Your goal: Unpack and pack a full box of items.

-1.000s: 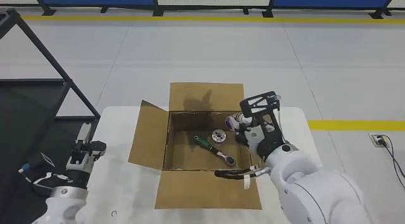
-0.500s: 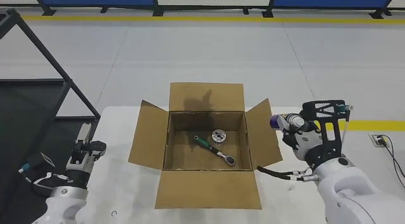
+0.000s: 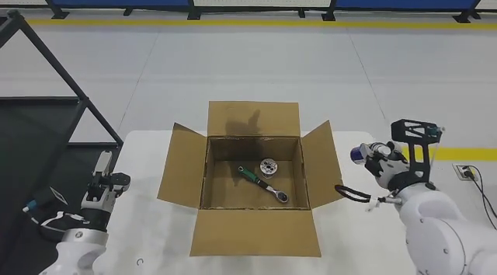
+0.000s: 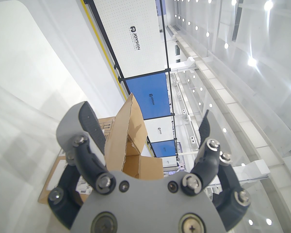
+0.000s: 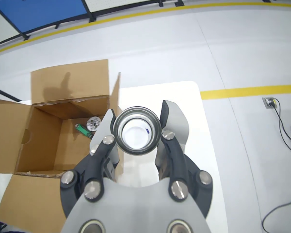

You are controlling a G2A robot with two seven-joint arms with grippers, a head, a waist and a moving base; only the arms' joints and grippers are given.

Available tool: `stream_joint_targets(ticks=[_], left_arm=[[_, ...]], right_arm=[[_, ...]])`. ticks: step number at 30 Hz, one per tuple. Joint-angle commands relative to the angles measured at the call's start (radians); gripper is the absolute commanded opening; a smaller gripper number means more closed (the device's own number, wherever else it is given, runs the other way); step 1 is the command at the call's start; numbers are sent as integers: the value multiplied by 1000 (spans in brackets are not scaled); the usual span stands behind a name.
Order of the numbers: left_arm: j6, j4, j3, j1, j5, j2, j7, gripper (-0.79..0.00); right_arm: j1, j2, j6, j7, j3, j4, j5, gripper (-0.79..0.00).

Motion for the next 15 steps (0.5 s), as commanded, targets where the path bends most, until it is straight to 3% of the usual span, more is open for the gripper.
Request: stream_joint_targets(ticks=[1,15], left_arm=[[0,0,0,0,0,0,0,0],[0,0,0,0,0,0,0,0]], right_arm=[[0,1,1,8,15,39,-5,-785],[5,3,59,-12,52,308,-59,-785]])
